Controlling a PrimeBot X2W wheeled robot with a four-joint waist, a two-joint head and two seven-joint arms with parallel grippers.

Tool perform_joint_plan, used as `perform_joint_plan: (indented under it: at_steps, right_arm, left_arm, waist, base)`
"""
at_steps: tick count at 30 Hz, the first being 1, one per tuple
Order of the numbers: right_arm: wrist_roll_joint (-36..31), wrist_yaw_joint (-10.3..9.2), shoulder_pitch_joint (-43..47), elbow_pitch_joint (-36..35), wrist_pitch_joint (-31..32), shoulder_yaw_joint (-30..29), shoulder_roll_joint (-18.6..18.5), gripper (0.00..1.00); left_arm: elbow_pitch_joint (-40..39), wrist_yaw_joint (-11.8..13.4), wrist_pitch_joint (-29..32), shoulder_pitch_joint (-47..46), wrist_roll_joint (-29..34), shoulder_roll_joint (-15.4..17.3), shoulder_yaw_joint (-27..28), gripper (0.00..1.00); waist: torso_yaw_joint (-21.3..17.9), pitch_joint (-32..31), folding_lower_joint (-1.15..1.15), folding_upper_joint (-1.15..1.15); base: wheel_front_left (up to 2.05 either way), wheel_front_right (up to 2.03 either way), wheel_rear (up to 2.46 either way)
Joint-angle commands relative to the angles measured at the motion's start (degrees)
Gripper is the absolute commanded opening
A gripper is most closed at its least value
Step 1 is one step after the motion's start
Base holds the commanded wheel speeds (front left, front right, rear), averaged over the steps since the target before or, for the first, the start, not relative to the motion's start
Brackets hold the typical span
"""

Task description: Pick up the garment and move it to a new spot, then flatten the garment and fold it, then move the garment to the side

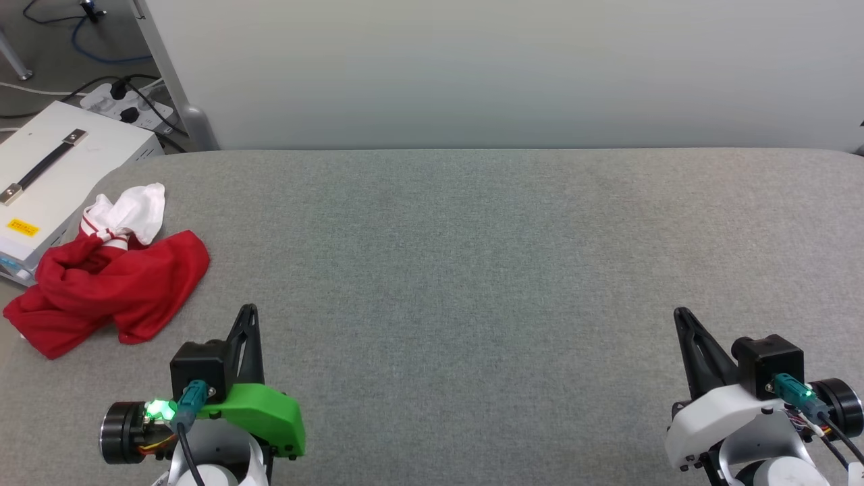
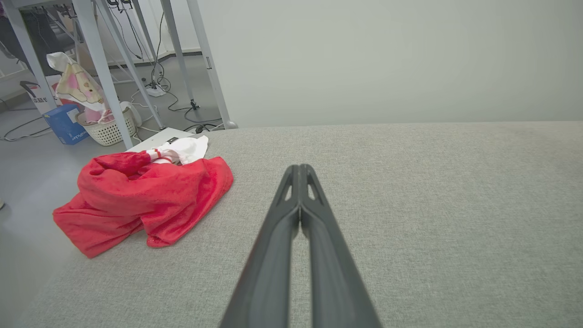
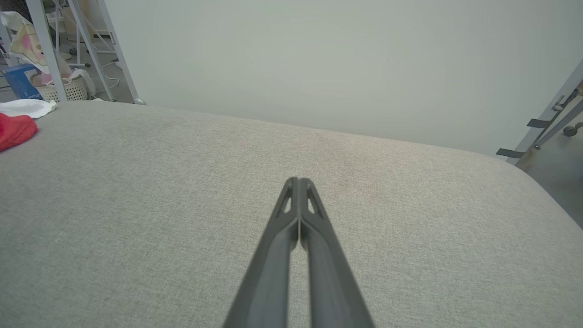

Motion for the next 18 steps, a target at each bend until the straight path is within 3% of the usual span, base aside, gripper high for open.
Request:
perform_joint_plan:
  at_steps: [1, 18]
  right_arm:
    - [-0.57, -0.04, -0.95, 0.04, 0.17, 0.07, -0.07, 0.00]
    - [-0.57, -0.04, -0.95, 0.04, 0.17, 0.07, -0.07, 0.00]
  left_arm:
    - [-0.12, -0.19, -0.04, -0.05, 0.54, -0.28, 0.01, 0.00]
    - [-0.12, -0.19, -0.04, -0.05, 0.54, -0.28, 0.01, 0.00]
  waist:
    - [0.00, 0.00, 0.00, 0.20]
    - [0.00, 0.00, 0.00, 0.20]
  base:
    - [0.00, 0.00, 0.00]
    - [0.00, 0.00, 0.00]
